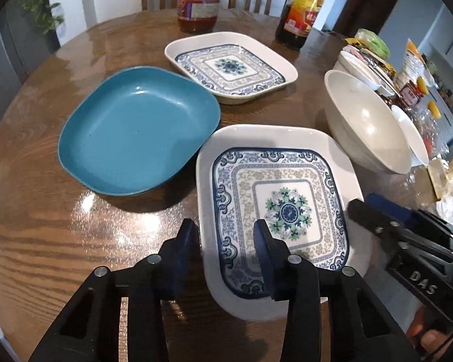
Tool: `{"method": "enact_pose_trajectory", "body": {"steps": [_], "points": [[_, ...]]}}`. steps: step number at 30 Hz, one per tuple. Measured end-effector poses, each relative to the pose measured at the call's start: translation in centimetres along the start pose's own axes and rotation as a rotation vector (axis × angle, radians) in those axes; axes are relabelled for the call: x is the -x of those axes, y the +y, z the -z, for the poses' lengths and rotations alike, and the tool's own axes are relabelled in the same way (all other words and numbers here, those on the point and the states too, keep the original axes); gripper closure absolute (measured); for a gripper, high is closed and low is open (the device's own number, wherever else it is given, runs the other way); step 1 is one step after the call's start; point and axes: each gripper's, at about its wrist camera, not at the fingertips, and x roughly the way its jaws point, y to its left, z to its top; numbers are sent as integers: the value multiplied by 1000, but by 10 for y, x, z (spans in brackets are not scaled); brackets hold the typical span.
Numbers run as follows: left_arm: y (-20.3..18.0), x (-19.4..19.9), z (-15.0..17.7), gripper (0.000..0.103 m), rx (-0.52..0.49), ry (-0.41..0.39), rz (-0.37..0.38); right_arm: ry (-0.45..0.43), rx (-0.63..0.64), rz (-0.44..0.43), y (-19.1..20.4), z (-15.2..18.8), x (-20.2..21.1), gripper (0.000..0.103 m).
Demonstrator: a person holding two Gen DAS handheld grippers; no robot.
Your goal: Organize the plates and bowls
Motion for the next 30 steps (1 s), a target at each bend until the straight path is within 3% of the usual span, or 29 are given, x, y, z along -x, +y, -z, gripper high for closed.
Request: {"method": "enact_pose_trajectory", "body": {"steps": [3,9,19,22,24,26,28,30], "points": [[-6,0,1,63,-28,2,-8,37,-16,-61,-2,3,-10,81],[-4,3,7,63,-44,-3,-21,54,-1,-66,3,9,-2,82],[14,43,40,63,-33,-33,-45,63,42,-132,32,45,24,81],[16,39,47,63,-28,-14,-46,75,52,-136,38,53,20,78],[17,34,49,62,-12,5,-42,85,30,-144,36,53,12,70],[17,33,51,62,0,12,-45,93,-4,-151,34,53,8,48],[19,38,52,62,2,-1,-67,67,-1,-130,33,54,15,38],[23,44,49,52,15,-8,-72,34,27,-107,33,52,27,39]]}}
